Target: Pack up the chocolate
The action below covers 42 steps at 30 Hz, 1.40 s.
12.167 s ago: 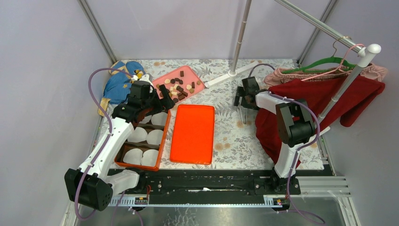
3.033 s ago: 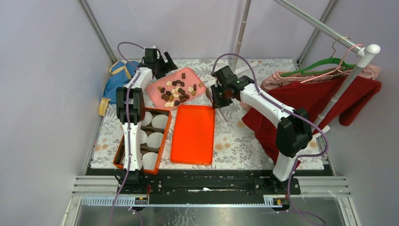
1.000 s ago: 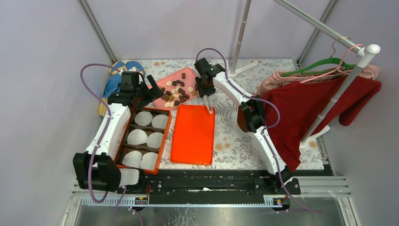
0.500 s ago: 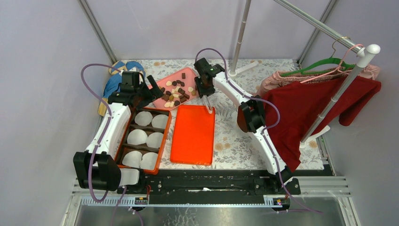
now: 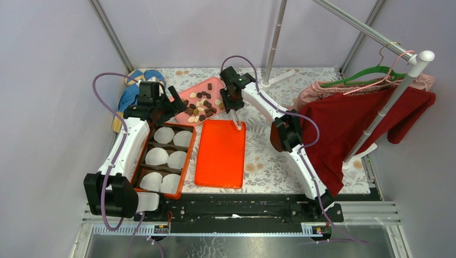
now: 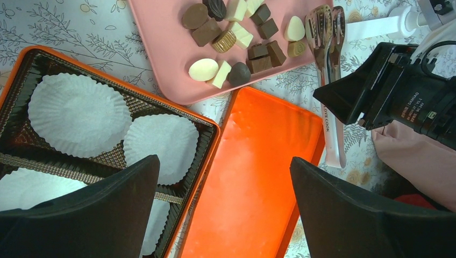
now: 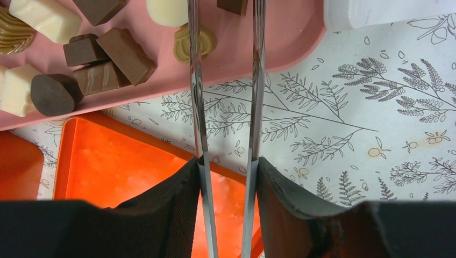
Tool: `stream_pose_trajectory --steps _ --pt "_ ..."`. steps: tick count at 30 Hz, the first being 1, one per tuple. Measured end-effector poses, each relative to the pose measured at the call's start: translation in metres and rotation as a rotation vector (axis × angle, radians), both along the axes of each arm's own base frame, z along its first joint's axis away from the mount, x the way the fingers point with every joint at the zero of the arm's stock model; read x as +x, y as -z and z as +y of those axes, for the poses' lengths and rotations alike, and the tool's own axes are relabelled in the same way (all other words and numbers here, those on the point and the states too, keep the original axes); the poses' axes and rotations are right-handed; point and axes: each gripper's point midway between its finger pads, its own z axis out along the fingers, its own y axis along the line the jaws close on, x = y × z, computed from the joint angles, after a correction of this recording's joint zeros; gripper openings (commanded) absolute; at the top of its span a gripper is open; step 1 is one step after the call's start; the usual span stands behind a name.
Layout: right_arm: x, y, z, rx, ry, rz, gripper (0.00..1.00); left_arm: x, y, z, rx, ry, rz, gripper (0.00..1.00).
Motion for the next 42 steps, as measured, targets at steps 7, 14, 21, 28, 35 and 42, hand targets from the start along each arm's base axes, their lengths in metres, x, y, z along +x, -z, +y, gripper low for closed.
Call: stream_pose_trajectory --steps 7,14,21,28,35,42 --pt "0.002 0.001 -0.003 -0.015 0.008 -0.008 0.41 0.000 0.001 0.000 0.000 0.000 0.003 0.99" --pt "0.002 0.005 -0.005 -0.029 0.014 -0.007 0.39 -0.001 0.003 0.000 0.001 0.000 0.008 0.99" --pt "0.006 0.001 -0.008 -0.044 0.023 -0.025 0.41 -0.002 0.004 0.000 0.002 0.000 0.011 0.99" --pt "0.007 0.010 -0.005 -0.050 0.020 -0.017 0.42 -0.001 0.006 0.000 0.002 -0.001 0.018 0.99" --pt "0.004 0.020 -0.006 -0.064 0.016 0.001 0.28 -0.001 0.007 0.000 0.002 -0.001 0.023 0.99" --pt "0.004 0.020 -0.006 -0.064 0.011 -0.001 0.07 0.000 0.011 0.000 0.003 0.000 0.034 0.99"
